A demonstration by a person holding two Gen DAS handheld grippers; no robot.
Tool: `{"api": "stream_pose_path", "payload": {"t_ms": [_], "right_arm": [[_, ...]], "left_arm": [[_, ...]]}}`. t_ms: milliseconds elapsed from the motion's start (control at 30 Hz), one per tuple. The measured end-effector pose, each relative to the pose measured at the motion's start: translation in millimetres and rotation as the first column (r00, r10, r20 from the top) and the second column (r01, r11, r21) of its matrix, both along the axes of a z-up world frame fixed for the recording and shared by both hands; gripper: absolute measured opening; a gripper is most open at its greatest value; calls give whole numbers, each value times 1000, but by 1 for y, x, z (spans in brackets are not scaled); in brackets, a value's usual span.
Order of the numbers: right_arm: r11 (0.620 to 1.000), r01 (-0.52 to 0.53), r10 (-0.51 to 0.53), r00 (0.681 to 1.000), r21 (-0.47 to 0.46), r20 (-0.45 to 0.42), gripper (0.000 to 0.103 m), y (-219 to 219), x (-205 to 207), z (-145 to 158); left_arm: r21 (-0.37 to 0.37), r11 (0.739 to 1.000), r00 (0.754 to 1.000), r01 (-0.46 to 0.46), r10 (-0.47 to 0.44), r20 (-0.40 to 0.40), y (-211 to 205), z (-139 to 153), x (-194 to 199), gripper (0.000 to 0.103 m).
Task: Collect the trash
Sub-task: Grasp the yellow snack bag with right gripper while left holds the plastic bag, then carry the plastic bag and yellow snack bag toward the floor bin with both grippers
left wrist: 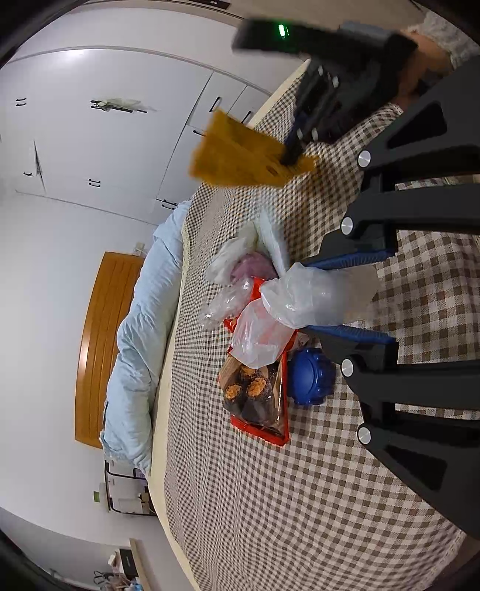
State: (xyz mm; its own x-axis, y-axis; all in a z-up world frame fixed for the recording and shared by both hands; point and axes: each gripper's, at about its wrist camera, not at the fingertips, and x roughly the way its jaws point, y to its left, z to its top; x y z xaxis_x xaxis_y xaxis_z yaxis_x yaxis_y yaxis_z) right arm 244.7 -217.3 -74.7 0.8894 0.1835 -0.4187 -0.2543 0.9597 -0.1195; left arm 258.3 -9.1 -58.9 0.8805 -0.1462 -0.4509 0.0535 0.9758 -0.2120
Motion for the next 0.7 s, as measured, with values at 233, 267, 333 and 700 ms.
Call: {"api": "stream_pose_path", "payload": {"t_ms": [233,267,333,700], "right_arm": [[999,4,-8,996,45,90,8,-19,-19,22],[999,6,-10,996,51,89,8,-20,-17,22],[998,11,-16,996,56,85,8,-23,-15,21],[998,17,-22,996,55,82,8,-16,-27,20]], "left_arm": [[2,1000,1000,11,-11,20,-3,3,-4,26],[6,1000,1000,14,-15,25,-5,4,-5,26],[22,1000,999,19,-19,32,-9,4,-7,26],[49,998,999,32,-34,38,-16,4,-9,26]]}}
